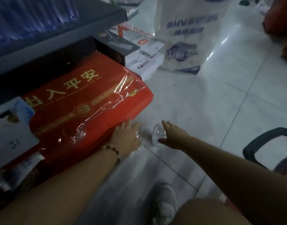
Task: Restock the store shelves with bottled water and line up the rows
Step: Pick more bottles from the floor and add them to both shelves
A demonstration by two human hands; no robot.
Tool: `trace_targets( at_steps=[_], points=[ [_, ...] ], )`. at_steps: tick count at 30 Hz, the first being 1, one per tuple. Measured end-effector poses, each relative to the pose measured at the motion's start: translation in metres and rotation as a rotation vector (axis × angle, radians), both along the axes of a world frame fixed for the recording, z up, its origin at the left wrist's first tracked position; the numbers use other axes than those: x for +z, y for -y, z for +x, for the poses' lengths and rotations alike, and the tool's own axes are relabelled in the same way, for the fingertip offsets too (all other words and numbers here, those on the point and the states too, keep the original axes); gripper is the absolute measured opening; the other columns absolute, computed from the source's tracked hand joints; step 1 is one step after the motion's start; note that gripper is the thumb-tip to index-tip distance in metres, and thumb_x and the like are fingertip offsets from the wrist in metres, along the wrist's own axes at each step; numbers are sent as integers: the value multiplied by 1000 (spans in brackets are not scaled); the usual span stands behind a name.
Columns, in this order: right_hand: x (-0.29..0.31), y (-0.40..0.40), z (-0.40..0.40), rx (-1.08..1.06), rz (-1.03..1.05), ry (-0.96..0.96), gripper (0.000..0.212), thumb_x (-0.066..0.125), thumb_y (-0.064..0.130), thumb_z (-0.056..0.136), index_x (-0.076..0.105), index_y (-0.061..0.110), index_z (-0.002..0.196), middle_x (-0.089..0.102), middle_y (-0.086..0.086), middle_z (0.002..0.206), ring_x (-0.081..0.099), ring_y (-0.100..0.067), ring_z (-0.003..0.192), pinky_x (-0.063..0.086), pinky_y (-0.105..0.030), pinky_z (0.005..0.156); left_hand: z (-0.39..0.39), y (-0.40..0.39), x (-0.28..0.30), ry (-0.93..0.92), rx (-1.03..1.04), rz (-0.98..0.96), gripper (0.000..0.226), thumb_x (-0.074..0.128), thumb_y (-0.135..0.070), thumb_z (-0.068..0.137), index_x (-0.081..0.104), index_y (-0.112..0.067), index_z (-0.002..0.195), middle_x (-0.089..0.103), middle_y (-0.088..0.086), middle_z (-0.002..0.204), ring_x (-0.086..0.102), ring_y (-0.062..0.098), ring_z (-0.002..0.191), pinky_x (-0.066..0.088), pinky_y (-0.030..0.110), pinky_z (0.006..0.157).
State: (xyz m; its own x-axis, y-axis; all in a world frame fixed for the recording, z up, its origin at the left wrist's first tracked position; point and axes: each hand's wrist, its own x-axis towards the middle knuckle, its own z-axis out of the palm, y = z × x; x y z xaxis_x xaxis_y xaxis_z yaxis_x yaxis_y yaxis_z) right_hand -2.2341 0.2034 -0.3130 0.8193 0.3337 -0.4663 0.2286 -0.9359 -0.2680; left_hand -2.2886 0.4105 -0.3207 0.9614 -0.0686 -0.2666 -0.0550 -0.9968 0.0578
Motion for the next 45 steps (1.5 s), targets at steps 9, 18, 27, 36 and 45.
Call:
trace_targets(
  at_steps=[9,18,27,36,45],
  points=[
    [-55,-13,36,-376,258,-72,74,72,44,87,42,19,149,50,-9,148,49,-27,133,37,-33,106,16,-18,-72,-37,396,-634,72,81,-47,75,47,-35,137,64,-3,127,63,20,113,53,40,97],
    [-1,-10,12,-358,335,42,33,74,52,80,70,29,103,71,5,98,67,-18,97,44,-26,68,2,-18,-20,64,416,-786,38,76,-52,66,56,-30,90,68,-11,82,68,12,74,60,40,66],
    [210,-47,-58,-154,582,168,45,77,61,72,77,27,101,75,7,89,69,-12,82,57,-36,75,-83,-69,197,136,373,-1097,30,87,-20,76,71,-20,102,78,-6,96,73,8,90,56,24,78],
    [326,-122,-180,-73,1025,106,19,76,41,82,78,23,88,77,4,78,74,-13,73,58,-32,73,-226,-72,292,381,548,-1313,25,68,-42,87,71,-29,108,78,-12,99,75,8,92,56,38,90],
    [272,-174,-221,-301,1289,-510,55,82,39,76,67,-1,111,72,-22,110,70,-40,98,54,-52,94,-286,-112,291,109,529,-1511,30,68,-30,90,72,-18,117,76,6,114,72,23,109,51,44,101]
  ],
)
